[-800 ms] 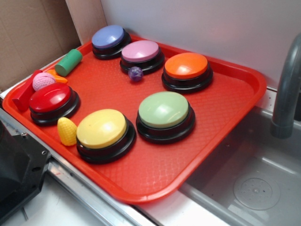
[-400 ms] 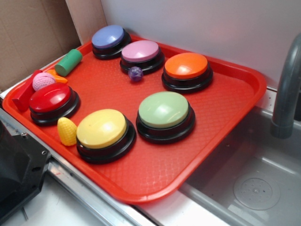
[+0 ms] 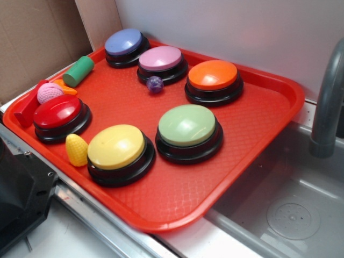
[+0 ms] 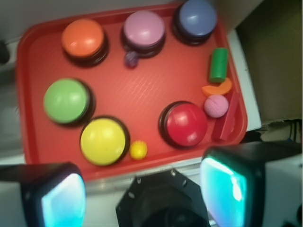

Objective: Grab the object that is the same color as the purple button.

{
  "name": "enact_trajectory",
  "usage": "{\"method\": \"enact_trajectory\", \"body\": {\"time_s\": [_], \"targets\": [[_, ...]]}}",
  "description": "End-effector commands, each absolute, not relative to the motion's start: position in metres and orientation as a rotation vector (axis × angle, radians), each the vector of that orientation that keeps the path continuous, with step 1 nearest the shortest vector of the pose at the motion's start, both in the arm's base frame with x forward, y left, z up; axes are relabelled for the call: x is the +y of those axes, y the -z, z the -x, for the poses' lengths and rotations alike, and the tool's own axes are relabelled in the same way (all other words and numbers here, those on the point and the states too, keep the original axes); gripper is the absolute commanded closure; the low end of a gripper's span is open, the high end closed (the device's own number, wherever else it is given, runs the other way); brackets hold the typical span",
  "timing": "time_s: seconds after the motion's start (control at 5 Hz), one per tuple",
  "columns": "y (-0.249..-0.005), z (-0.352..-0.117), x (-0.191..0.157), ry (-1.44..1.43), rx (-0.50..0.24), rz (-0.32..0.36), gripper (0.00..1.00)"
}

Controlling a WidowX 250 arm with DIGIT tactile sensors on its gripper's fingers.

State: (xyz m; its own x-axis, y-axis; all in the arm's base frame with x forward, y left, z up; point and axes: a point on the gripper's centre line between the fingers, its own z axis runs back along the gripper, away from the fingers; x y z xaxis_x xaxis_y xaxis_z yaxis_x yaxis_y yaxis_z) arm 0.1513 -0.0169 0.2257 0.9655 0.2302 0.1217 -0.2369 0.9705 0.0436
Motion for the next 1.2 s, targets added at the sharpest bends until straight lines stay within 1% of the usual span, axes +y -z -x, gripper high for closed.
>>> {"method": "enact_trajectory", "body": {"time_s": [0.0,0.2,0.4,0.6,0.8,1.0], "targets": [[-0.19,-0.199,0.003,-0.473,-0.166,-0.006,0.0],[-0.16,-0.219,0.021,-0.642,-0.184,-0.004,0.0],[-0.137,-0.236,0.029,-0.745,-0.233,0.066,0.0],[-0.117,-0.251,0.03,-0.804,-0.253,0.086,0.0],[-0.099,-0.262,0.035,-0.86,-0.271,0.089,0.0],[-0.085,-0.268,0.036,-0.86,-0.231,0.131,0.0]]}}
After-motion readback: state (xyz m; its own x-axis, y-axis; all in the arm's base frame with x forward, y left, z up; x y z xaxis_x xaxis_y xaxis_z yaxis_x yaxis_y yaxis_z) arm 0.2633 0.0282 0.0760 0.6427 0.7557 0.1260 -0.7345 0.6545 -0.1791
